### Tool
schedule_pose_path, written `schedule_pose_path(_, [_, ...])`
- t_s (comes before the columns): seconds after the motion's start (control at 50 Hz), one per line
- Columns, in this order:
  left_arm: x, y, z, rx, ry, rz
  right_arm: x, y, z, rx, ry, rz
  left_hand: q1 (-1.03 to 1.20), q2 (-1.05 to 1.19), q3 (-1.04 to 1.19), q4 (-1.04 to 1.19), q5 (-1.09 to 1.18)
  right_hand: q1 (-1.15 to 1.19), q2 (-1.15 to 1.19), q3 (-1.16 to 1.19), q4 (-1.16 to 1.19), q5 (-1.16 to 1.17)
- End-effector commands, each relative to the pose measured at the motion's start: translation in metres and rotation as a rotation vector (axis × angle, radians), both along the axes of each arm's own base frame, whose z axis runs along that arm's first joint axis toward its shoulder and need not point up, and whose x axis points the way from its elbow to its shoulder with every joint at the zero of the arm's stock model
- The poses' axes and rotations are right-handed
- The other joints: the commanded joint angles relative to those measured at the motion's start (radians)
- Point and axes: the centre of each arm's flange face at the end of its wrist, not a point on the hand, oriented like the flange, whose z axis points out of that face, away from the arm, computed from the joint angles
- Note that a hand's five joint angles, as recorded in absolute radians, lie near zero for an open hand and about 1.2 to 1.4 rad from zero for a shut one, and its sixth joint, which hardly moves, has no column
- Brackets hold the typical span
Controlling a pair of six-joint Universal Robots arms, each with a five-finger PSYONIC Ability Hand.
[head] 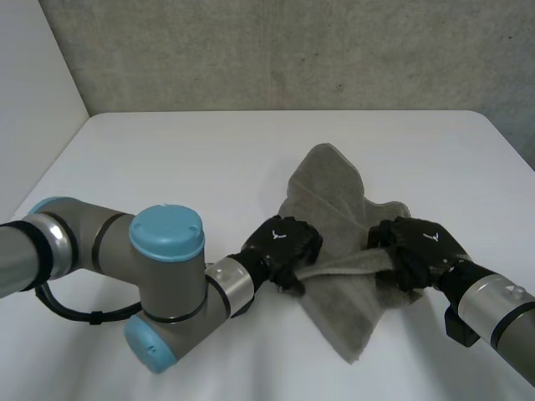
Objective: Fold the towel.
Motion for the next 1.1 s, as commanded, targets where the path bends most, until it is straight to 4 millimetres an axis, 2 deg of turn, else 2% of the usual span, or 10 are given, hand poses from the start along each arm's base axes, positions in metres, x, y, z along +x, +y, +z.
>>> schedule_pose_path(0.02, [-0.015,-0.034,0.021,-0.121,0.056,0.11,0.006,-0.016,0.022,-0.087,-0.014,0.013,0.452,0.444,0.45,0.446,0.469,-0.028,-0.005,0.016,-0.001,-0.006])
schedule_pose_path(0.1, [-0.02,-0.055,0.056,-0.209,0.126,0.141,0.014,-0.033,0.048,-0.172,-0.03,0.037,0.57,0.562,0.568,0.564,0.587,-0.037,-0.014,0.007,-0.01,-0.015])
schedule_pose_path(0.2, [-0.016,-0.092,0.148,-0.424,0.28,0.201,0.031,-0.071,0.111,-0.355,-0.064,0.074,0.57,0.562,0.568,0.564,0.587,-0.025,-0.002,0.019,0.002,-0.003])
schedule_pose_path(0.24, [-0.007,-0.102,0.216,-0.566,0.387,0.226,0.045,-0.091,0.171,-0.511,-0.097,0.089,0.57,0.562,0.568,0.564,0.587,-0.011,0.013,0.034,0.016,0.012])
schedule_pose_path(0.32, [0.003,-0.09,0.278,-0.674,0.48,0.229,0.058,-0.09,0.25,-0.712,-0.16,0.122,0.57,0.562,0.568,0.564,0.587,0.013,0.036,0.057,0.04,0.035])
schedule_pose_path(0.38, [0.016,-0.071,0.315,-0.719,0.524,0.229,0.061,-0.086,0.264,-0.741,-0.184,0.139,0.57,0.562,0.568,0.564,0.587,0.016,0.039,0.06,0.043,0.038])
schedule_pose_path(0.48, [0.023,-0.06,0.277,-0.585,0.415,0.223,0.066,-0.078,0.227,-0.579,-0.16,0.2,0.57,0.562,0.568,0.564,0.587,0.016,0.039,0.06,0.043,0.038])
schedule_pose_path(0.58, [0.036,-0.033,0.157,-0.301,0.162,0.174,0.067,-0.06,0.167,-0.386,-0.051,0.29,0.558,0.551,0.556,0.553,0.576,0.01,0.033,0.054,0.037,0.032])
schedule_pose_path(0.74, [0.052,0.001,0.06,-0.143,-0.007,0.091,0.054,-0.039,0.088,-0.232,0.26,0.354,0.236,0.229,0.234,0.231,0.254,-0.048,-0.025,-0.004,-0.022,-0.026])
schedule_pose_path(1.1, [0.053,-0.015,0.035,-0.134,0.031,0.18,0.04,-0.024,0.022,-0.109,0.353,0.299,-0.258,-0.266,-0.26,-0.264,-0.24,-0.072,-0.049,-0.028,-0.045,-0.05])
